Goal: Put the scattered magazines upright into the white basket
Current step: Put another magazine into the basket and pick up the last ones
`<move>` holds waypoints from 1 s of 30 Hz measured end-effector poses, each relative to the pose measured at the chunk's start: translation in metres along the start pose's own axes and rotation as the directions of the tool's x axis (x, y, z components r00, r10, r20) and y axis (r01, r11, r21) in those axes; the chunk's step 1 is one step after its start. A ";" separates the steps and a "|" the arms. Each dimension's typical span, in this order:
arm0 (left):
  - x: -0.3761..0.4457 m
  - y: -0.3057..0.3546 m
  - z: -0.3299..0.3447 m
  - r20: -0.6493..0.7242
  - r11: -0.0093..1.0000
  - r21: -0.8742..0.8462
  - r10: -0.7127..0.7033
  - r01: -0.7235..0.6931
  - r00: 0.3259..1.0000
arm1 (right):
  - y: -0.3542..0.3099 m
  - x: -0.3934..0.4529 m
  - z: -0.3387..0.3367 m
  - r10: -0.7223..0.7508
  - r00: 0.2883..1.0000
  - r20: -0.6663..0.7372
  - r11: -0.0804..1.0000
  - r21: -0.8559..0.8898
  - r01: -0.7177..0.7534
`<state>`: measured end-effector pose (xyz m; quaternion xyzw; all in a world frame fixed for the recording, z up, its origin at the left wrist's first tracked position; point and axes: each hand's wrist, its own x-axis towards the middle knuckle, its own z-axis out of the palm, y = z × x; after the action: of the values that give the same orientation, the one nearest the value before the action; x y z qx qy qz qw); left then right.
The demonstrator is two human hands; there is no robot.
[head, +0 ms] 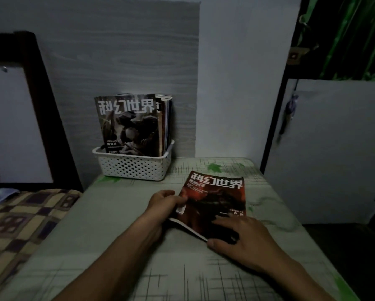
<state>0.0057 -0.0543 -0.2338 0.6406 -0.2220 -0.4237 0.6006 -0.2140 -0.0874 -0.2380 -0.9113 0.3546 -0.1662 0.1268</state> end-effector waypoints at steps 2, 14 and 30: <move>-0.015 0.003 0.005 0.068 0.992 0.122 -0.032 0.024 0.997 | 0.000 -0.006 -0.003 0.028 0.996 0.087 0.983 0.179 -0.043; -0.048 0.046 -0.068 -0.008 0.848 -0.046 0.528 -0.527 0.849 | -0.061 0.072 -0.039 0.235 0.953 0.191 -0.152 0.976 -0.158; 0.111 0.192 -0.124 -0.534 0.554 -0.308 0.572 -0.774 0.622 | -0.152 0.283 -0.029 0.141 0.965 -0.221 0.022 0.975 0.220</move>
<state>0.2095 -0.1046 -0.0901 0.3859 -0.2152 -0.0671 0.8946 0.0626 -0.1768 -0.0988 -0.5407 0.1241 -0.4862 0.6752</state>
